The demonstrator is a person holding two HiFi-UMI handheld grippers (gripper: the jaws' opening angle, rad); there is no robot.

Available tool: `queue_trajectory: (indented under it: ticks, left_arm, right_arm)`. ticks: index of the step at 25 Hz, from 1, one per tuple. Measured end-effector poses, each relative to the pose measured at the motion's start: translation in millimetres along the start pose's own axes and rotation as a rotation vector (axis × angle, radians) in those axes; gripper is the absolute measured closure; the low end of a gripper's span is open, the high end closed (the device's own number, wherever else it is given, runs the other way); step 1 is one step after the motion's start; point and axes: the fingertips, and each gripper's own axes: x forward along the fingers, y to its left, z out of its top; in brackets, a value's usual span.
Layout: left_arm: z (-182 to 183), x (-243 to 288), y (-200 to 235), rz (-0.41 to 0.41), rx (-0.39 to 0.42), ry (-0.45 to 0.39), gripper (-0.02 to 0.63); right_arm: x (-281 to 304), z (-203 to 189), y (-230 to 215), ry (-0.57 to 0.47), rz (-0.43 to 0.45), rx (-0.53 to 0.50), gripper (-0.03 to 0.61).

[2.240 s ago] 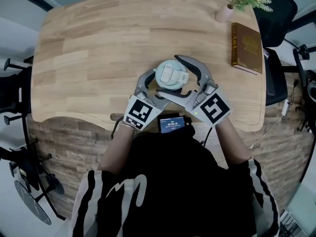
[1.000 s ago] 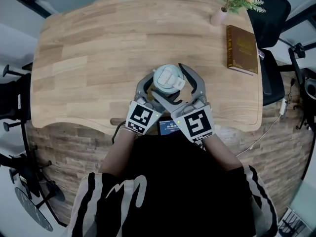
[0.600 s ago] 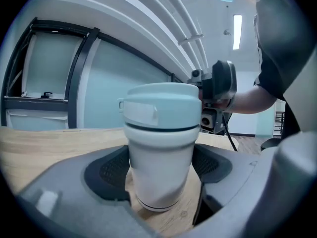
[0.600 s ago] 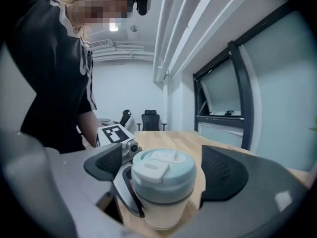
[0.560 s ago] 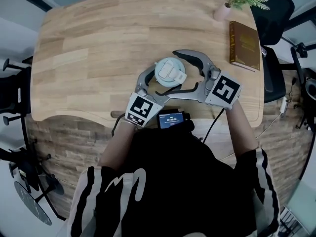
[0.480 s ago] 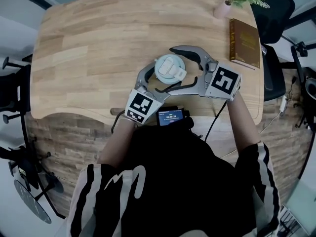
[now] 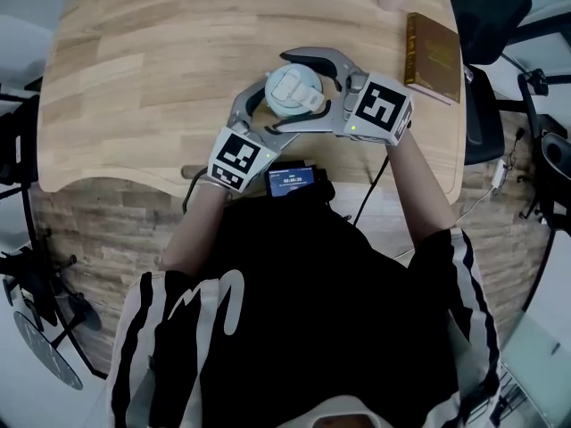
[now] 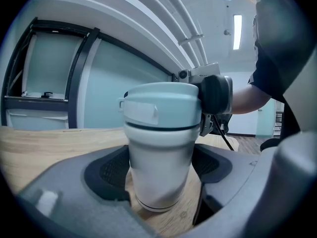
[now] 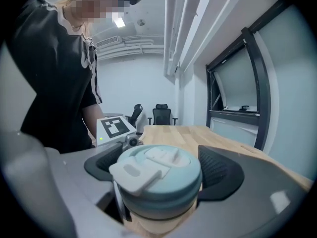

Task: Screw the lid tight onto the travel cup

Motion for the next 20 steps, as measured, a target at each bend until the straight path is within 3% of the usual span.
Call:
queue_trajectory:
  ticks: [20]
  left_arm:
    - [-1.0,-0.1,-0.9,0.012,-0.007,0.000,0.212]
  right_arm:
    - [-1.2,-0.5,-10.4,-0.004,-0.311,0.044,0.107]
